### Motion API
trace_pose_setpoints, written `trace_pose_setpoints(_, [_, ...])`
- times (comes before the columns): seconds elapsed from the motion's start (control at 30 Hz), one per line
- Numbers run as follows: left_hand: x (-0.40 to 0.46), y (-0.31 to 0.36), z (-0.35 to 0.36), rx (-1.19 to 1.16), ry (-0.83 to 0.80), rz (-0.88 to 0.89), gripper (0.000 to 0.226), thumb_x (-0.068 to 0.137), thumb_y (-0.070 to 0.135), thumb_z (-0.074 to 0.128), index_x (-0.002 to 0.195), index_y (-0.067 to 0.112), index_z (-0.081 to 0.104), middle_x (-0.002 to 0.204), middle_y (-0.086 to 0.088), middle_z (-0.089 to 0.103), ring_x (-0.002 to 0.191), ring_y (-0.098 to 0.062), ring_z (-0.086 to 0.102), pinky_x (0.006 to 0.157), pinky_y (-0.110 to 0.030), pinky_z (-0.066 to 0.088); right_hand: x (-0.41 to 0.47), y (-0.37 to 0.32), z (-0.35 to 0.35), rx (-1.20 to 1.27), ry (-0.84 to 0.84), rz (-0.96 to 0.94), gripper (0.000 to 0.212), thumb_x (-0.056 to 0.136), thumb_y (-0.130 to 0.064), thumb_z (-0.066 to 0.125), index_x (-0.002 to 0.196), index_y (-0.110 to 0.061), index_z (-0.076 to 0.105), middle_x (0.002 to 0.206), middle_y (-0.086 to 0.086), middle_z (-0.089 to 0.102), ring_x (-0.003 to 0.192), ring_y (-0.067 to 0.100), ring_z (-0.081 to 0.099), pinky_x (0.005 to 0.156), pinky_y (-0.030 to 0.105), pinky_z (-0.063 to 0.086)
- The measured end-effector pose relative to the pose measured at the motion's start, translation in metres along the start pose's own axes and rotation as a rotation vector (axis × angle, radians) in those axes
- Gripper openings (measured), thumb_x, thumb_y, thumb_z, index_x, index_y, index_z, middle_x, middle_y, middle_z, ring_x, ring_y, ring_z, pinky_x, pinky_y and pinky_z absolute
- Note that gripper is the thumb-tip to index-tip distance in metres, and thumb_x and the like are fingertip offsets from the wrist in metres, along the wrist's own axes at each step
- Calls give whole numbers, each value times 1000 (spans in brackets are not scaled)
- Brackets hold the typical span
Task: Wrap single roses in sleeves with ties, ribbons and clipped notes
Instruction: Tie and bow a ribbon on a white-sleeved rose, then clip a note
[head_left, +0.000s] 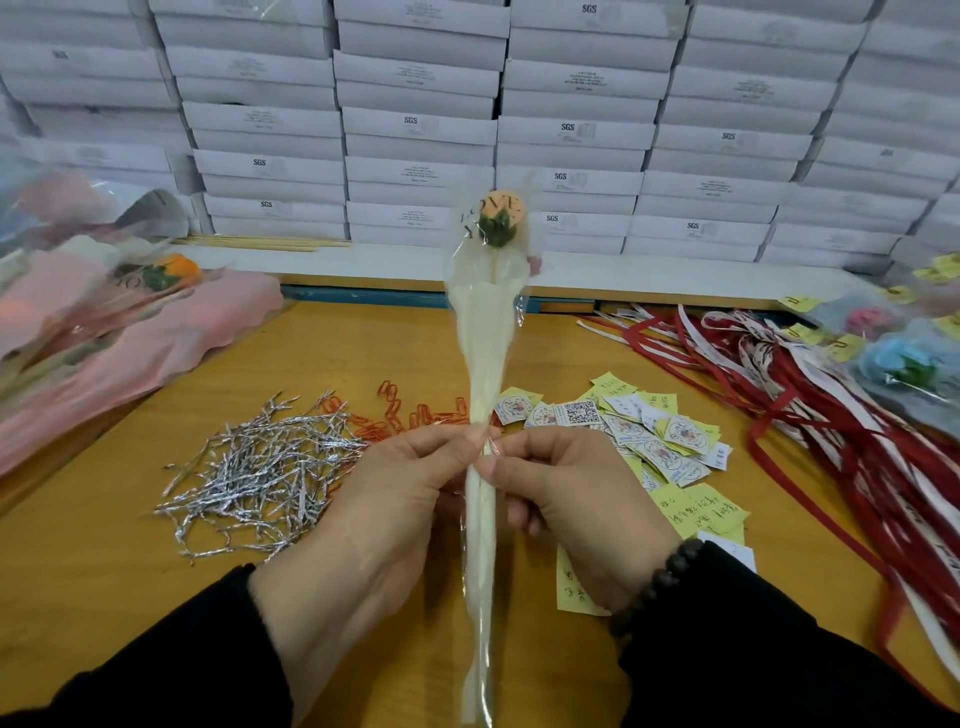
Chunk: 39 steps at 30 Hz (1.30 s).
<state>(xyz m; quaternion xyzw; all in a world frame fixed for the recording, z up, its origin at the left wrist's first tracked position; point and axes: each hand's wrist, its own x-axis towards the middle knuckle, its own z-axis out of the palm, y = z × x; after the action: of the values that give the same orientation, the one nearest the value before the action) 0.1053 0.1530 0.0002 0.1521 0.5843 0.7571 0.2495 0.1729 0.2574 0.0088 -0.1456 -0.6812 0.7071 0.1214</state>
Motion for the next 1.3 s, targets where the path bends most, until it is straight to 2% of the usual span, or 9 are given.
trace_pose_setpoints(0.2, [0,3,1,5,11,10,26,67,22,62,82,1,65,58,-12,60,52,-22,52,59,-32,39,1,4,-1,13,-8,5,21,82,-11,67,62,-11,63,37,-3,49,31,3,40,36,12,32])
trace_pose_setpoints(0.33, [-1,3,4,-16,25,-1,20,68,20,61,77,2,62,54,-8,56,54,-20,48,62,-33,37,1,4,-1,5,-47,7,17,82,-13,67,65,-10,62,40,-5,51,34,3,42,37,12,33])
trace_pose_setpoints(0.47, [0,2,4,-19,25,-17,13,82,14,57,73,5,57,49,-5,53,50,-18,48,60,-33,39,3,6,-3,-16,-46,26,17,81,-15,69,68,-8,61,46,-6,54,37,3,44,37,13,34])
trace_pose_setpoints(0.67, [-3,3,3,-4,16,-3,16,71,20,61,77,6,59,54,-5,55,54,-20,50,60,-33,43,4,7,-2,-20,-50,14,19,81,-17,69,67,-10,59,47,-6,54,39,4,45,39,13,35])
trace_pose_setpoints(0.8, [-1,-1,1,13,65,14,12,87,14,56,79,6,62,57,-6,56,56,-20,51,60,-32,44,4,8,-1,-66,-22,-8,19,79,-19,71,69,-9,57,46,-5,54,37,4,45,38,13,35])
trace_pose_setpoints(0.97, [0,3,3,-85,62,13,13,92,8,50,85,1,56,60,-9,67,50,-15,64,45,-22,52,6,-11,-19,-362,26,-115,24,80,-32,68,74,-10,59,56,-5,58,41,3,48,40,13,37])
trace_pose_setpoints(1.07, [0,4,2,-141,68,10,12,93,5,48,84,0,53,56,-9,63,48,-18,64,44,-19,51,12,-23,-52,-804,191,-184,14,84,-31,65,77,-21,58,73,-7,58,58,4,53,49,15,37])
trace_pose_setpoints(1.13, [1,3,2,-149,87,16,11,92,5,49,82,1,51,52,-6,57,42,-16,57,40,-18,47,15,-27,-81,-1057,331,-193,8,87,-27,62,82,-21,57,75,-10,56,65,5,53,55,21,37])
trace_pose_setpoints(1.3, [5,-1,0,-87,103,25,13,91,4,51,78,3,52,49,-3,52,38,-11,46,35,-16,38,15,-22,-145,-1294,620,10,2,85,-15,59,86,-14,57,88,6,60,80,22,53,69,30,40])
